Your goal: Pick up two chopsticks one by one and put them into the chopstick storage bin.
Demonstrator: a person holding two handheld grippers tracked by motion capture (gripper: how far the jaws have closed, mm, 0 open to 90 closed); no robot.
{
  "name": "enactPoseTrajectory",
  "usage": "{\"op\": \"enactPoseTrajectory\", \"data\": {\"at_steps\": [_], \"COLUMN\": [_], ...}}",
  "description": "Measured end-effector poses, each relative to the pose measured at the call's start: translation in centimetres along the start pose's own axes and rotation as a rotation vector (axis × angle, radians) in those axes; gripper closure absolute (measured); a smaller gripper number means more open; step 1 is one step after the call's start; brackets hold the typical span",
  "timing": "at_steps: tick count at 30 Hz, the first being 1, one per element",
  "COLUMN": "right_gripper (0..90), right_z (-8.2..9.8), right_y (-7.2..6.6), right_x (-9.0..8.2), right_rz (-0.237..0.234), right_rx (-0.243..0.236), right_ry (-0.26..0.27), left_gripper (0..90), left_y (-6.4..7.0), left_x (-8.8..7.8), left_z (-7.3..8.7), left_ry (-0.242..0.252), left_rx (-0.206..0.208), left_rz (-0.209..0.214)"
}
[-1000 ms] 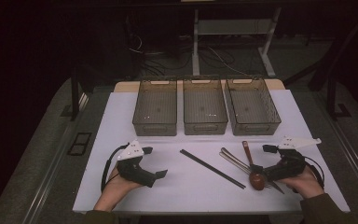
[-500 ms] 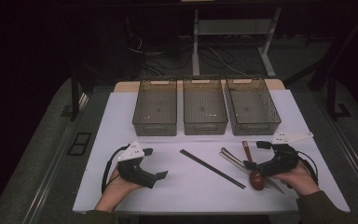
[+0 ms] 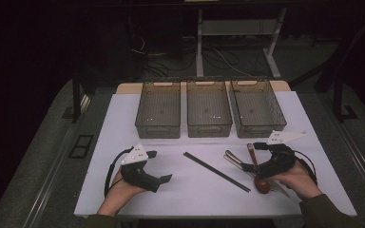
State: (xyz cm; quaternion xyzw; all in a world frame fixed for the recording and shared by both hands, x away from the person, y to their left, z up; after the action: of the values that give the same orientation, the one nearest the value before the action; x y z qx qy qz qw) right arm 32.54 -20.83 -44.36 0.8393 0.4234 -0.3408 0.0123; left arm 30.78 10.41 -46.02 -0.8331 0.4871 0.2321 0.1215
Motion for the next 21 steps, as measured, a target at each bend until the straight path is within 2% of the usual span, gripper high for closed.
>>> {"op": "enactPoseTrajectory", "data": {"at_steps": [12,15,21], "right_gripper": [1.7,1.7,1.7], "right_z": [-1.2,-1.7,-2.0], "right_y": [-0.7,-1.3,-1.8], "right_x": [2.2,3.2,4.3], "right_rz": [-0.022,-0.029,-0.035], "right_rx": [-0.012,-0.030,-0.036], "right_ry": [-0.031,-0.043,-0.066], "left_gripper": [0.0,0.0,0.0], "left_y": [0.2,0.2,0.1], "left_x": [0.1,0.0,-0.1], "left_z": [0.1,0.1,0.0], "left_ry": [-0.005,-0.002,0.004], "left_rx": [0.001,-0.001,-0.004], "left_rz": [0.002,0.000,-0.002]}}
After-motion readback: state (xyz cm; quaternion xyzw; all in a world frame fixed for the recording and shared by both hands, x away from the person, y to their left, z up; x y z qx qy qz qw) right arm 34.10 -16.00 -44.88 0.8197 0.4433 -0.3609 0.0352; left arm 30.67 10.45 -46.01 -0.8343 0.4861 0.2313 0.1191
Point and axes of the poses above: each handheld gripper's, and its own axes: x roughly forward along the jaws, z roughly out of its underside, y roughly to its right, the point moved 8 cm from there along x, roughly forward along the jaws, and after that the axes turned 6 degrees about x, right-handed, at the moved point
